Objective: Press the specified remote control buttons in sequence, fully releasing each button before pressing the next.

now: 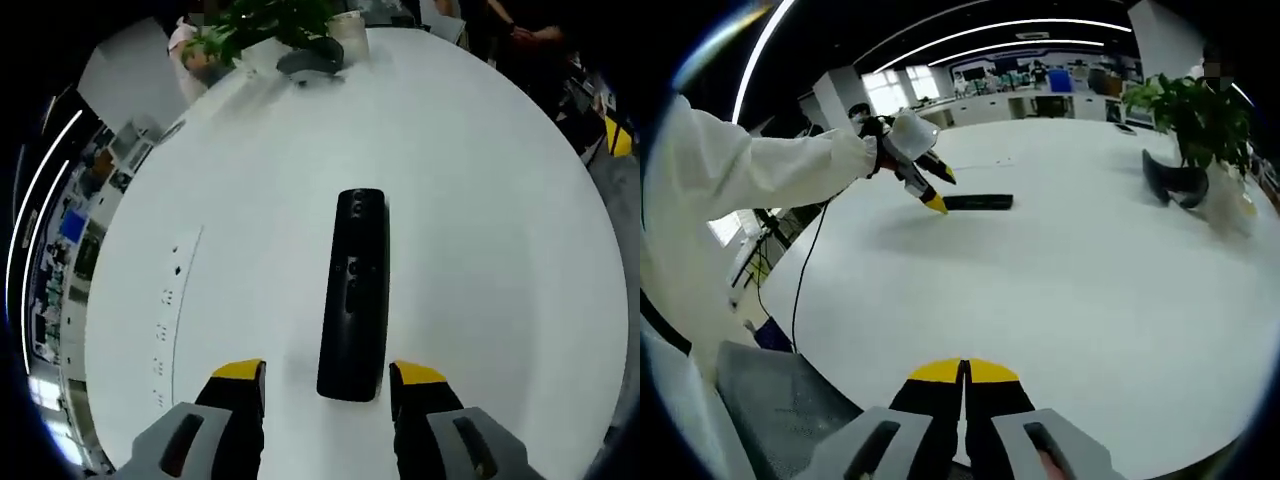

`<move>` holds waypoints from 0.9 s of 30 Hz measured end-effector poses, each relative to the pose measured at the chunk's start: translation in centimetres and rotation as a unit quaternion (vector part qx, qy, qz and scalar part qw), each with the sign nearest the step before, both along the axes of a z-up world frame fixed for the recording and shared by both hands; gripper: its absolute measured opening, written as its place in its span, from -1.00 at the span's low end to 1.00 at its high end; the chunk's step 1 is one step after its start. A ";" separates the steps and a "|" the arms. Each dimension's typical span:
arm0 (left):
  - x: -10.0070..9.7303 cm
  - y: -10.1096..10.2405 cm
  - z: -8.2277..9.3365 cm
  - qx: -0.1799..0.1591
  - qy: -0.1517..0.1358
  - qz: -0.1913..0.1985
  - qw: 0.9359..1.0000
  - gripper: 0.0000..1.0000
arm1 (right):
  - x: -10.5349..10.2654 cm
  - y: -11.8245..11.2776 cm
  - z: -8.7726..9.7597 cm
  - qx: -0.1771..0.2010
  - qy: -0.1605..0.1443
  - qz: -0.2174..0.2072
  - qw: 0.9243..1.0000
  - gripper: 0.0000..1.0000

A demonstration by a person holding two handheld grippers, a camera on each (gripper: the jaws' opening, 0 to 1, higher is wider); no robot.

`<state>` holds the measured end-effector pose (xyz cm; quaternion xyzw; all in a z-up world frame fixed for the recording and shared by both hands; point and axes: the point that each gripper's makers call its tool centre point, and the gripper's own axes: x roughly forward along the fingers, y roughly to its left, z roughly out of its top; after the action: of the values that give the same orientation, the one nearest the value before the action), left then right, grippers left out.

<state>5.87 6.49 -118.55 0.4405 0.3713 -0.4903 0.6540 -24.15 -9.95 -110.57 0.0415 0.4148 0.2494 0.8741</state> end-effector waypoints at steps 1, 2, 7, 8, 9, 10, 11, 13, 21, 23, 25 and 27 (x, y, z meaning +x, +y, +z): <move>-0.1 0.0 -0.1 0.003 0.008 -0.003 1.000 0.01 | 0.0 0.0 0.0 0.000 0.000 0.000 1.000 -1.00; -0.1 0.0 -0.1 0.004 0.011 -0.005 1.000 0.01 | 0.0 0.1 0.0 0.000 0.000 0.001 1.000 -1.00; -0.8 -0.2 -0.6 0.008 0.055 -0.026 0.998 -0.13 | -0.2 0.0 0.0 -0.002 0.002 0.000 1.000 -1.00; -1.0 -0.2 -0.6 0.010 0.060 -0.035 0.998 -0.16 | -0.1 -0.1 0.2 0.004 0.002 -0.007 1.000 -1.00; -1.0 -0.3 -0.6 0.012 0.059 -0.044 0.997 -0.17 | -0.1 -0.2 0.2 0.006 0.003 -0.010 1.000 -1.00; -1.0 -0.3 -0.6 0.016 0.059 -0.055 0.997 -0.17 | -0.2 -0.2 0.3 0.007 0.003 -0.012 1.000 -1.00; -1.0 -0.4 -0.6 0.018 0.062 -0.060 0.996 -0.17 | -0.2 -0.3 0.3 0.007 0.001 -0.014 1.000 -1.00; -1.1 -0.4 -0.7 0.022 0.073 -0.061 0.995 -0.21 | -0.3 -0.4 0.3 0.006 0.002 -0.016 1.000 -1.00; -1.6 -0.3 -0.9 0.024 0.106 -0.053 0.993 -0.34 | -0.4 -0.7 0.5 0.009 0.001 -0.022 1.000 -1.00; -1.8 -0.2 -0.8 0.023 0.106 -0.052 0.993 -0.40 | -0.3 -0.6 0.6 0.011 0.000 -0.023 1.000 -1.00; -2.1 -0.2 -0.8 0.023 0.105 -0.053 0.993 -0.46 | -0.3 -0.6 0.6 0.011 -0.003 -0.023 1.000 -1.00; -2.4 -0.2 -0.7 0.023 0.103 -0.053 0.993 -0.51 | -0.3 -0.6 0.8 0.011 -0.005 -0.022 1.000 -1.00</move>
<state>3.47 6.25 -119.30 0.4215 0.4241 -0.5584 0.5750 -24.44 -10.51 -109.78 0.0588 0.4067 0.2351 0.8808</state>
